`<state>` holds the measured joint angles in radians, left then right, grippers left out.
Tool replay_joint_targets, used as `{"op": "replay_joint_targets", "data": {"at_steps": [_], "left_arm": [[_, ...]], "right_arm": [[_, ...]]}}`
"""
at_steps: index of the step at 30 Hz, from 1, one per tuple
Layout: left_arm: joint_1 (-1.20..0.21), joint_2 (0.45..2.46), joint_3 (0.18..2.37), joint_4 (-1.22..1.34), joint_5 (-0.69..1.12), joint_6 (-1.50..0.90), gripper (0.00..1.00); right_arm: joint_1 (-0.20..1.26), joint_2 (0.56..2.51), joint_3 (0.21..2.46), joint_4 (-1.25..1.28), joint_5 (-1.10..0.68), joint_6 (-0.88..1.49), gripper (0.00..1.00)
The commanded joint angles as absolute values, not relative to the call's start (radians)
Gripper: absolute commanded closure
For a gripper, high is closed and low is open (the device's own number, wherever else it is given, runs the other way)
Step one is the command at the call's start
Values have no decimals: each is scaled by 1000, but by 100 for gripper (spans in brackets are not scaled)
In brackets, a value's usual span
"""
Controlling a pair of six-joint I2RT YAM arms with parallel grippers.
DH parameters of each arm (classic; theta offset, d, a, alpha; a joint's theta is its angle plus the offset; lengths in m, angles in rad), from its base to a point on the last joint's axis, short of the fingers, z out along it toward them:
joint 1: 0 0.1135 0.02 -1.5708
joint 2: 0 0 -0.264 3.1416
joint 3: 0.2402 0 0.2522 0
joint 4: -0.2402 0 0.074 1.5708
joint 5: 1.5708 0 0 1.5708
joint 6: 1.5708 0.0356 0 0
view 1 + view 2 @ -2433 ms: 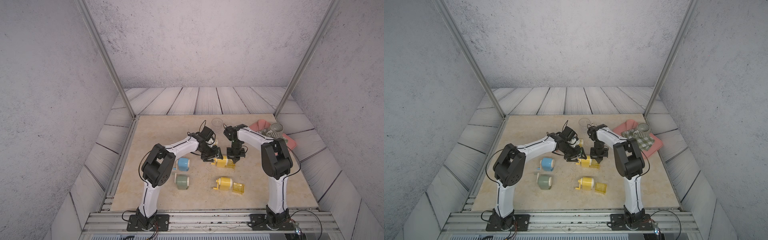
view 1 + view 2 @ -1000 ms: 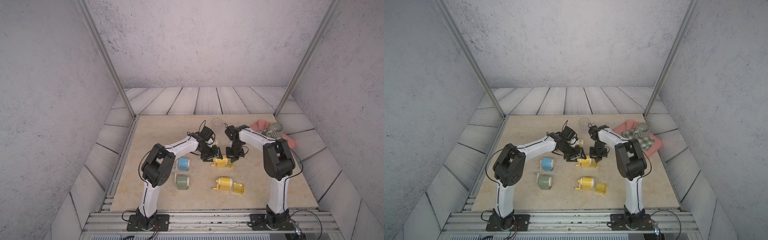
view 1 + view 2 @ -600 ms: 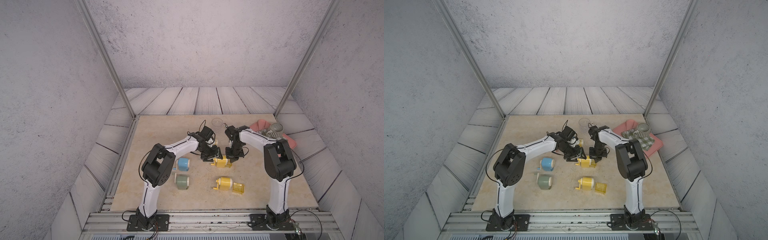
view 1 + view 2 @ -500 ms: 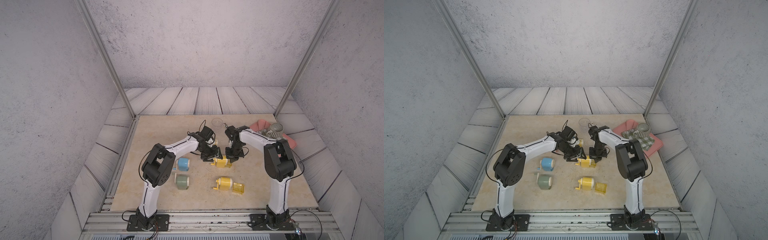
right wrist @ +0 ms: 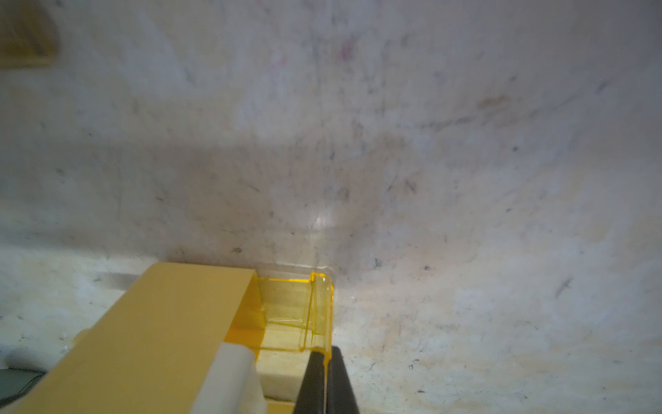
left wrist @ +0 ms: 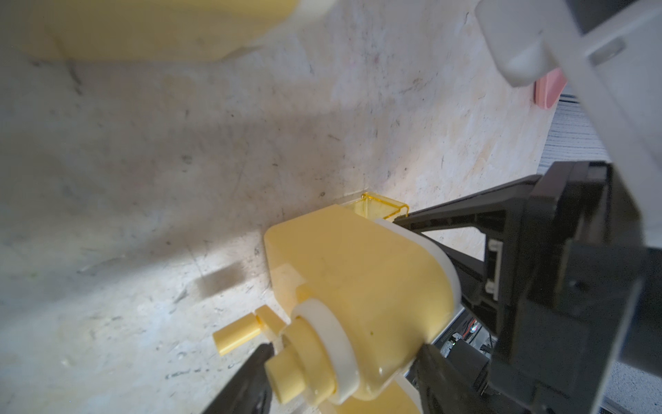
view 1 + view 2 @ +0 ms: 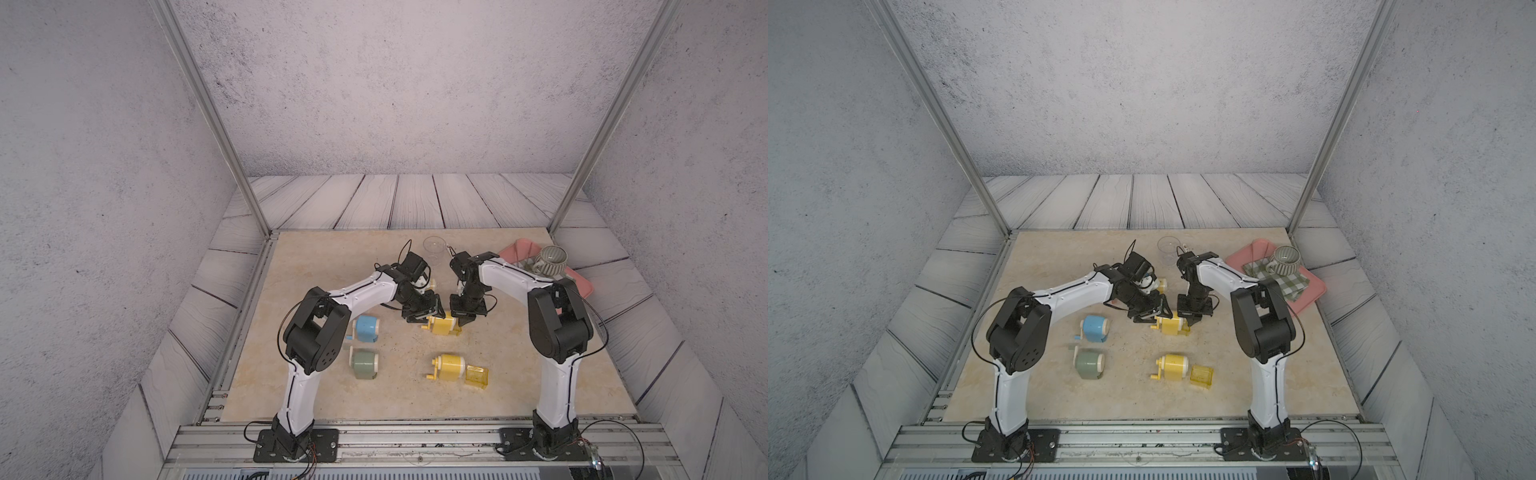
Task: Put the tray back into the pencil sharpener
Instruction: Close the container of the pencil sharpener.
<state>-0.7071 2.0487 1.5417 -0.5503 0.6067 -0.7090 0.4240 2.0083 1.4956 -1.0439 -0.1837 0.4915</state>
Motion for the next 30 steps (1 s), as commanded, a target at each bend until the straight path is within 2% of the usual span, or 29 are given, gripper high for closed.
{"op": "replay_joint_targets", "data": {"at_steps": [1,7,11,21,25,30], "left_arm": [[-703,2065,1508,-591,560,-712,35],[-701,2060,1506,-592,558,-713,35],[-699,2056,1502,-594,556,-711,35],[-696,2040,1487,-592,554,-709,35],[-693,2035,1482,-595,555,-704,35],[-686,2032,1475,-596,556,-702,35]], "right_arm": [[437,1973,1482,-1060,-241,500,94],[437,1954,1493,-1069,-240,503,85],[434,1940,1507,-1086,-230,505,76],[378,1820,1521,-1134,-218,507,71],[300,1749,1415,-1055,-298,546,73],[241,1773,1283,-924,-440,612,87]]}}
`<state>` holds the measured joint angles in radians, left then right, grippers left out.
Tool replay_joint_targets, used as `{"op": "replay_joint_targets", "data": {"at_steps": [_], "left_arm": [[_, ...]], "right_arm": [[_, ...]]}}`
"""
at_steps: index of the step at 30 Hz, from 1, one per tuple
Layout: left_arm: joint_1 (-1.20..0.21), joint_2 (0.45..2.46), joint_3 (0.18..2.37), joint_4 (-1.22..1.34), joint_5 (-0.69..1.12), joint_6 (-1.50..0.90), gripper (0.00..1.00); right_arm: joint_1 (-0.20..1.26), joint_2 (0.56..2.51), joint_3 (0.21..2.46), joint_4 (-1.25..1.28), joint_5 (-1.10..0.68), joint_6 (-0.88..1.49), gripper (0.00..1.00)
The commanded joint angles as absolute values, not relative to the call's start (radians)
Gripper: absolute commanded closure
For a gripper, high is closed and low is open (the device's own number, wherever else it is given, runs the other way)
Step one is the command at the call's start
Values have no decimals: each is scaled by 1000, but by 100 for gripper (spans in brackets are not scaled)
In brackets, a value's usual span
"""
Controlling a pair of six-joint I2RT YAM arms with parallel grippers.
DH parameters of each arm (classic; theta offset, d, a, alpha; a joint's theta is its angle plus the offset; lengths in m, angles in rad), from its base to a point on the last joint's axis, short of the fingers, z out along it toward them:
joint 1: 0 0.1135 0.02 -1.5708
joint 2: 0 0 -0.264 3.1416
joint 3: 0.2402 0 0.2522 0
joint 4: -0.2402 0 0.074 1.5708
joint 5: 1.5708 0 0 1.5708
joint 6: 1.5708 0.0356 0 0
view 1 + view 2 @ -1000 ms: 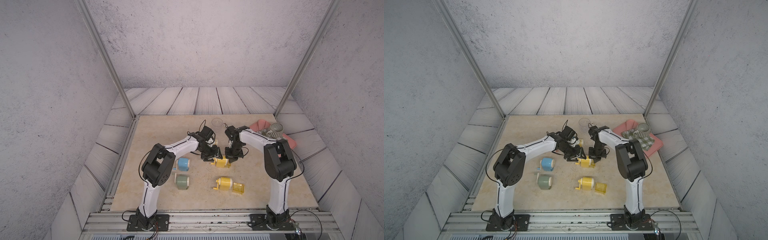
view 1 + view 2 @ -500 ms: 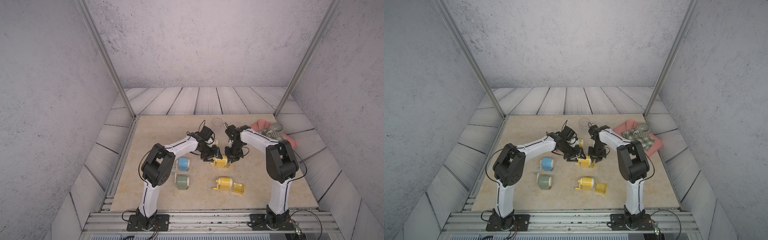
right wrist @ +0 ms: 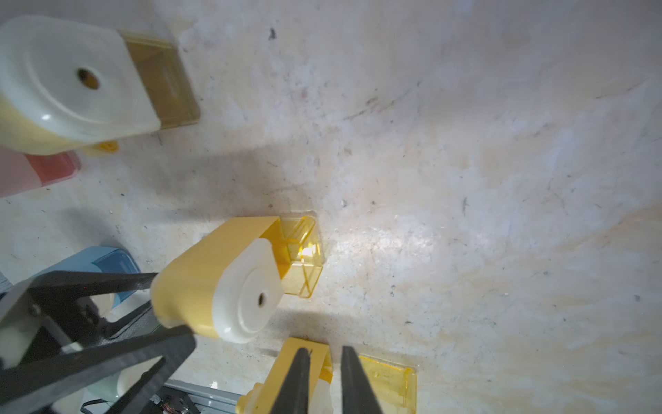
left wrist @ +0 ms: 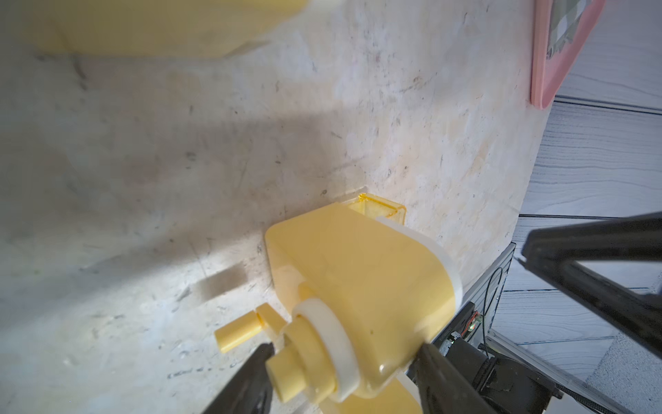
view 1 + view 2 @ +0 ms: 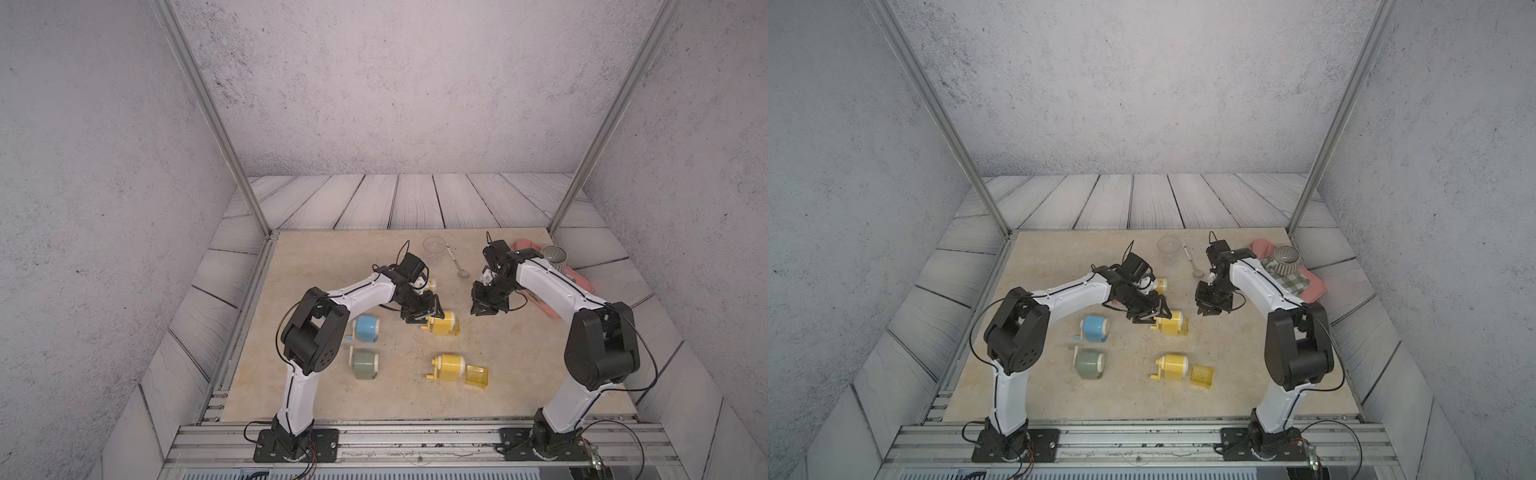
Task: Put the tray back into the pencil sharpener
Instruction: Close the container of the pencil sharpener.
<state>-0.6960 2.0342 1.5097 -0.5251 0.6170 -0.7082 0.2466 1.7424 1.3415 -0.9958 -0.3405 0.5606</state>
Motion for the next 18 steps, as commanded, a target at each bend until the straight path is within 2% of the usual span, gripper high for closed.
{"op": "replay_joint_targets", "data": {"at_steps": [1,8,18], "left_arm": [[-686,2031,1472,-596,557,-700,35],[-684,2033,1472,-594,560,-700,35],[-684,2039,1473,-591,566,-699,35]], "right_arm": [[240,1784,1265,-898,-459,627,90],[240,1860,1228,-791,-532,688,98],[244,1895,1212,-740,-566,707,100]]}}
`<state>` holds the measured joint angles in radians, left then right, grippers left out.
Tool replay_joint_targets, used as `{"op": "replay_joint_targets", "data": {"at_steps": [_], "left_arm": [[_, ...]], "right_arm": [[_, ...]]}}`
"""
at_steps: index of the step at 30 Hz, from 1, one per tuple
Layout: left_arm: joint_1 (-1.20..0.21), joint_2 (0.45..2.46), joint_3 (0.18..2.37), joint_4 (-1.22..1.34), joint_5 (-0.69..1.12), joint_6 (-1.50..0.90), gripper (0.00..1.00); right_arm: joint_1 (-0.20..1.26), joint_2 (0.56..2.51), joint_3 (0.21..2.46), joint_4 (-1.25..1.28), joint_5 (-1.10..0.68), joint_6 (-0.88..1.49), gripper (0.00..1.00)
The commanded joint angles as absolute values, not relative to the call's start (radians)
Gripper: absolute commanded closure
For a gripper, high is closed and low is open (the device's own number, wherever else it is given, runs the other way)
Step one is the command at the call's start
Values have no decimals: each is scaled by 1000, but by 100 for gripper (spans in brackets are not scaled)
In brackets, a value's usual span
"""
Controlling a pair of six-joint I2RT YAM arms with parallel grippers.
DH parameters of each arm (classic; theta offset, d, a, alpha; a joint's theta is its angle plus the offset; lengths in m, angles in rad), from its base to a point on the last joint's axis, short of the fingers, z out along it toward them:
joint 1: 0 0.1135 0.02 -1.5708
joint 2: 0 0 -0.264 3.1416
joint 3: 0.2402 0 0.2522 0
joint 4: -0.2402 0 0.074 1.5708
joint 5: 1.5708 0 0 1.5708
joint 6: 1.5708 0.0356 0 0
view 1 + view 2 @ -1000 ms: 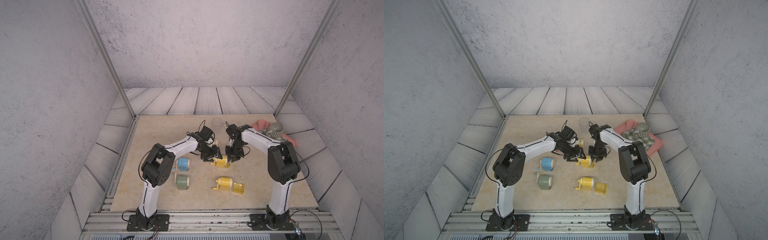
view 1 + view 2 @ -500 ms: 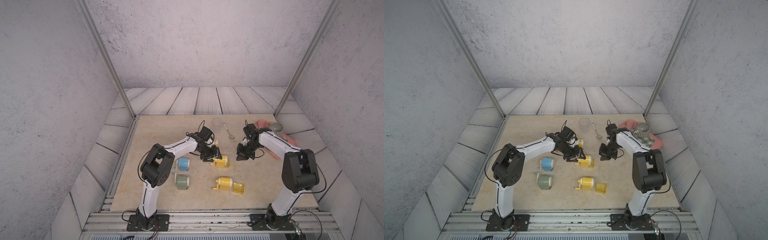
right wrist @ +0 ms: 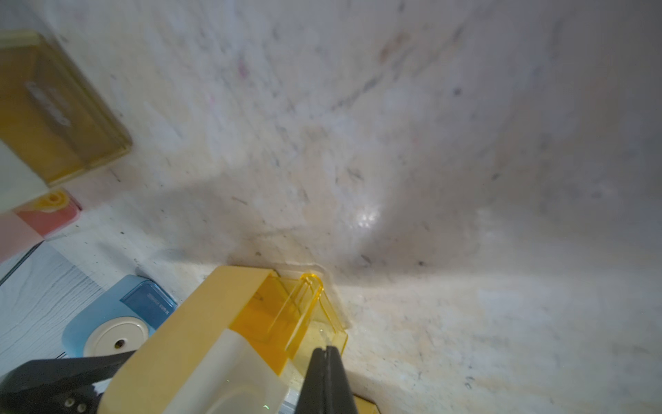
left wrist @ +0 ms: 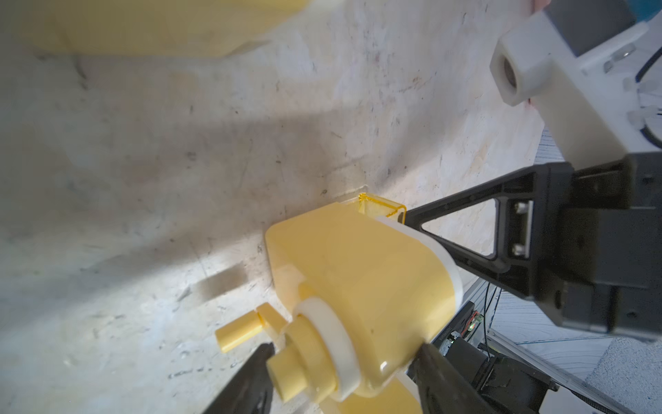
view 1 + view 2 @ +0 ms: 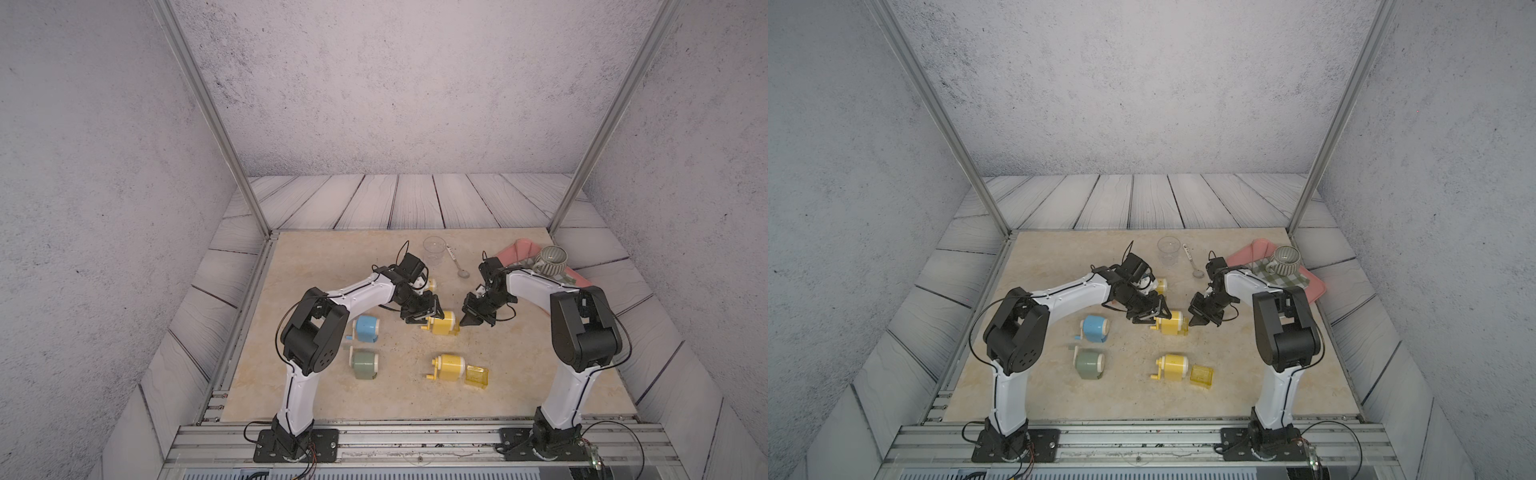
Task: Put the tray back into the pencil sharpener
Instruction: Close the container of the pencil sharpener.
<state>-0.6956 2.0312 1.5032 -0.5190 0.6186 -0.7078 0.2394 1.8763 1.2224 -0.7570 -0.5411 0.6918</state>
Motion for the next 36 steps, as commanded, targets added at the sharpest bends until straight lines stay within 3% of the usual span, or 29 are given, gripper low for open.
{"op": "replay_joint_targets", "data": {"at_steps": [1,36], "left_arm": [[-683,2039,1473,-591,567,-701,35],[-684,2071,1498,-588,569,-716,37]], "right_arm": [[245,1896,1210,-735,-569,707,100],[258,1923,1144,-571,-744,753,100]]}}
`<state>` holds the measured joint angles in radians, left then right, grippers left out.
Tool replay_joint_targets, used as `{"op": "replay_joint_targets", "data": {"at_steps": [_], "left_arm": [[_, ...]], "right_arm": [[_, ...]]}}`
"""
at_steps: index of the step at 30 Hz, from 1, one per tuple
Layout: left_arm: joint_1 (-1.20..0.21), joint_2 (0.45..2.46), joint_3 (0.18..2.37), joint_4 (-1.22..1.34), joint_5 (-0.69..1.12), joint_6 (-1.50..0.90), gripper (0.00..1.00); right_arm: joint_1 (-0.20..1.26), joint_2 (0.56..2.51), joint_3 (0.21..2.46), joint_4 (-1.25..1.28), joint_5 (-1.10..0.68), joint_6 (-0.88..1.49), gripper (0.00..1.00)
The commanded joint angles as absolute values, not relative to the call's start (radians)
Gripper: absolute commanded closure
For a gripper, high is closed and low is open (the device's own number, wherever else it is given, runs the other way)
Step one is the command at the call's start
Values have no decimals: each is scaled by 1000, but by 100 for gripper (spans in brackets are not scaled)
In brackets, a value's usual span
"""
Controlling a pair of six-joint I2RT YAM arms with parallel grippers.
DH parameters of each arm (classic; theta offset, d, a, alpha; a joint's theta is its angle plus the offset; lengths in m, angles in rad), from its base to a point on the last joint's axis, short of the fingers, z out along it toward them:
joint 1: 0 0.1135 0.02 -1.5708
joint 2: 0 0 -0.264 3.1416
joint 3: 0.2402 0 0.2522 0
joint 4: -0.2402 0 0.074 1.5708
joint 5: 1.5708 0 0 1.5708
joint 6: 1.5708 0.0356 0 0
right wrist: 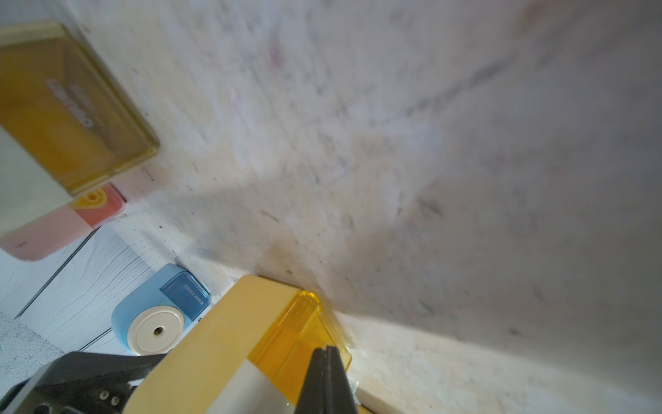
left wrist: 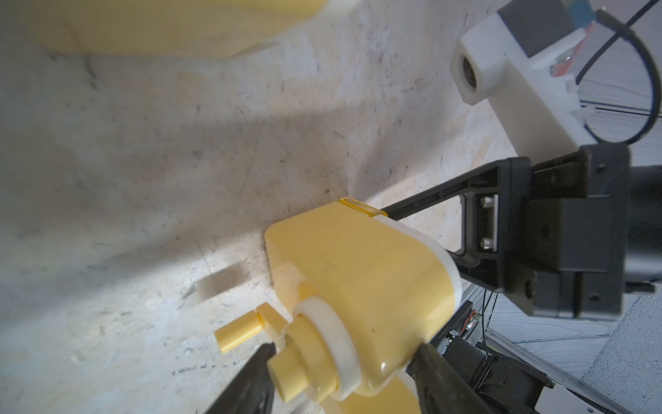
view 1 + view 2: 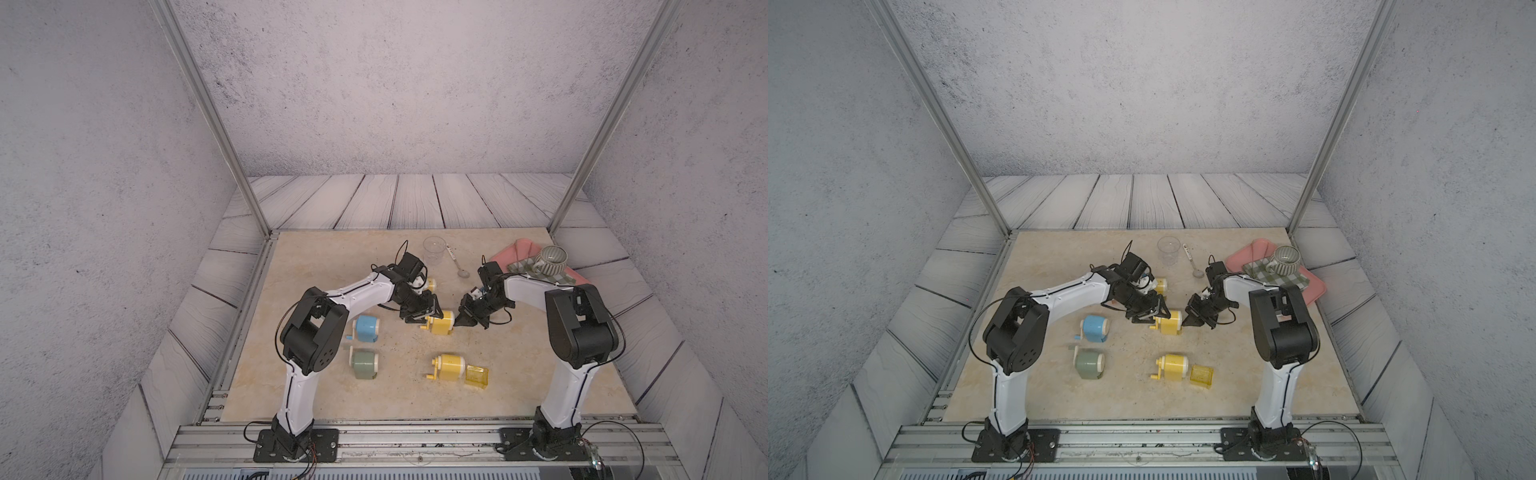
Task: Put the tray back into the pencil sharpener
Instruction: Close the container of the pencil sharpener.
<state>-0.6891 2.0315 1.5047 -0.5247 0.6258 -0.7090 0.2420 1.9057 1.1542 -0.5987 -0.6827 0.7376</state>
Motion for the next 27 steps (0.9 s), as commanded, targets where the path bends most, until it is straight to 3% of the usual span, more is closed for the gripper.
{"op": "replay_joint_targets", "data": {"at_steps": [1,14,18,27], "left_arm": [[-684,2072,1500,-588,571,-715,37],[-684,2080,1508,-589,578,-716,38],[-683,2077,1512,-592,576,-715,38],[-676,2054,1513,-592,571,-715,34]], "right_arm": [[256,1925,1144,-569,-744,754,100],[260,1927,1128,-542,-774,774,100],[259,1884,1169,-619,-697,742,100],[257,1800,1333,-854,-500,644,88]]}}
